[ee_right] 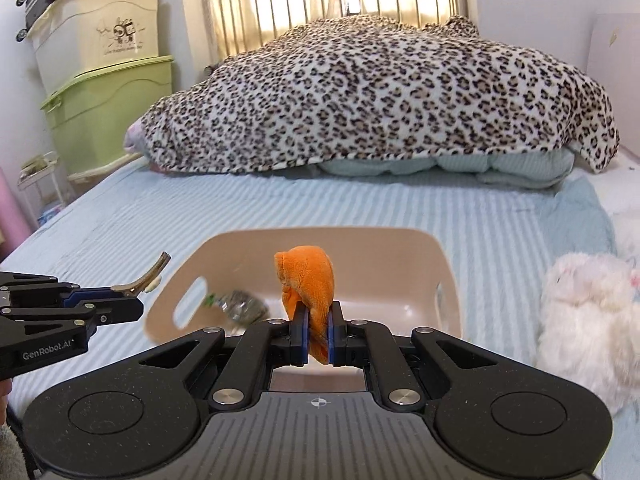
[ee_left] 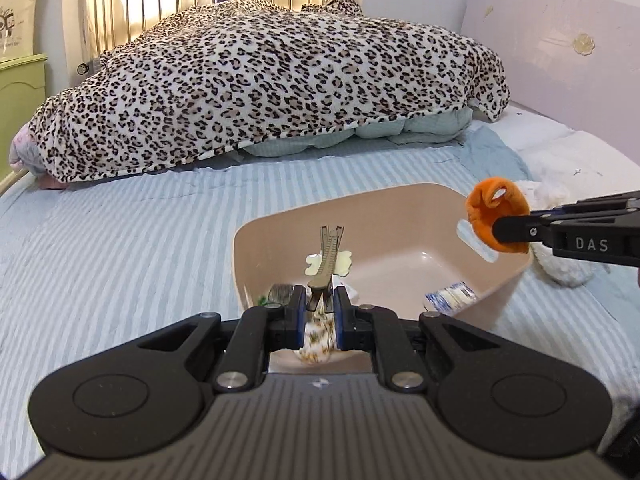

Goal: Organize objects
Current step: 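Carry the clip and orange cloth over the basket and release them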

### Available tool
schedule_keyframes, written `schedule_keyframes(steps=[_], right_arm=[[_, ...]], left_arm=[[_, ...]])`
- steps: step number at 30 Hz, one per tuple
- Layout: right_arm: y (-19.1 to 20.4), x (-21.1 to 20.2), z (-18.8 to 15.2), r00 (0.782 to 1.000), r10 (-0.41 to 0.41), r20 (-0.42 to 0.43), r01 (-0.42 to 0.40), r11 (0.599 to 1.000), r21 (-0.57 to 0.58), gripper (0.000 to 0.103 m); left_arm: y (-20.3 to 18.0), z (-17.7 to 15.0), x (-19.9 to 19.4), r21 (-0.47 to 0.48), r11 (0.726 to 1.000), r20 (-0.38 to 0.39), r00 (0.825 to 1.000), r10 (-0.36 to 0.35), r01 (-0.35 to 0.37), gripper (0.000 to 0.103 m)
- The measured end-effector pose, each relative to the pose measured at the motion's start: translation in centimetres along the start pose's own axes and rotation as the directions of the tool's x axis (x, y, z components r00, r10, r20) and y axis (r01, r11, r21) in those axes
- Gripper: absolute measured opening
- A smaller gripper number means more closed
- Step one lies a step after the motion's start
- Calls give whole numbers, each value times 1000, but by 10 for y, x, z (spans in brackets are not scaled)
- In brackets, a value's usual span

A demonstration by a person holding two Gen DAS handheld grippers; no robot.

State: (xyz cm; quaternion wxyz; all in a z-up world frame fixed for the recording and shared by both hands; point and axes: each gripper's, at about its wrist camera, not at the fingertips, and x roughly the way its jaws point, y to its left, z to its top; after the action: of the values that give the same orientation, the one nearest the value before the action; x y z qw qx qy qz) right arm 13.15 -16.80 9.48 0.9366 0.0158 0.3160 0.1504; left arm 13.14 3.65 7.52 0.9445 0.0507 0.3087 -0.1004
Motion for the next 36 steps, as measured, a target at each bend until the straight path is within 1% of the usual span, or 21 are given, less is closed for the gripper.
schedule_keyframes(steps=[5, 11, 15, 19, 20, 21, 22, 23, 24, 25, 26, 28, 30, 32, 34, 36], right_arm=[[-8, 27, 13, 999, -43, -3, 43, 999, -9, 8], [-19, 70, 8, 992, -109, -70, 108, 994, -22, 8], [-22, 92, -5, 984, -130, -120, 128, 991, -26, 8], [-25, 105, -16, 975, -148, -164, 146, 989, -29, 12], [-25, 107, -18, 974, -148, -174, 145, 989, -28, 17], [-27, 108, -19, 972, -148, -180, 146, 989, -24, 28], [-27, 107, -21, 973, -147, -180, 146, 989, -20, 36], [-28, 104, -22, 973, -145, -179, 144, 989, -18, 41], [-28, 100, -22, 974, -147, -173, 146, 989, -16, 53], [-28, 96, -23, 976, -147, -164, 146, 989, -15, 63], [-28, 91, -22, 977, -144, -157, 143, 990, -17, 67], [-27, 81, -20, 979, -137, -152, 135, 991, -26, 74], [-26, 69, -19, 980, -137, -141, 133, 990, -33, 79], [-24, 57, -20, 983, -134, -128, 130, 991, -36, 85], [-24, 47, -23, 984, -128, -121, 125, 992, -36, 94], [-21, 38, -27, 984, -123, -126, 118, 992, -48, 97]], left_arm=[[-7, 6, 47, 5, 1000, -57, 998, 25, -25, 15], [-16, -4, 96, 25, 997, -148, 986, 75, -72, 15], [-14, -12, 116, 13, 995, -190, 977, 102, -101, 15], [-12, -18, 123, 1, 994, -212, 971, 109, -111, 16], [-12, -18, 122, -4, 993, -209, 971, 112, -115, 16], [-11, -19, 120, -9, 993, -207, 972, 112, -117, 17], [-11, -17, 117, -15, 993, -205, 972, 111, -116, 21], [-11, -15, 113, -23, 993, -201, 974, 108, -115, 28], [-11, -14, 108, -33, 992, -197, 974, 111, -120, 46], [-11, -11, 102, -38, 991, -189, 975, 121, -130, 57], [-12, -10, 94, -37, 990, -172, 977, 128, -136, 60], [-14, -6, 79, -30, 990, -139, 981, 135, -140, 72], [-16, -4, 63, -31, 989, -112, 984, 139, -143, 79], [-17, -4, 51, -30, 990, -93, 987, 133, -137, 81], [-19, -7, 41, -24, 990, -86, 986, 140, -142, 81], [-20, -12, 33, -18, 990, -88, 986, 141, -143, 82]])
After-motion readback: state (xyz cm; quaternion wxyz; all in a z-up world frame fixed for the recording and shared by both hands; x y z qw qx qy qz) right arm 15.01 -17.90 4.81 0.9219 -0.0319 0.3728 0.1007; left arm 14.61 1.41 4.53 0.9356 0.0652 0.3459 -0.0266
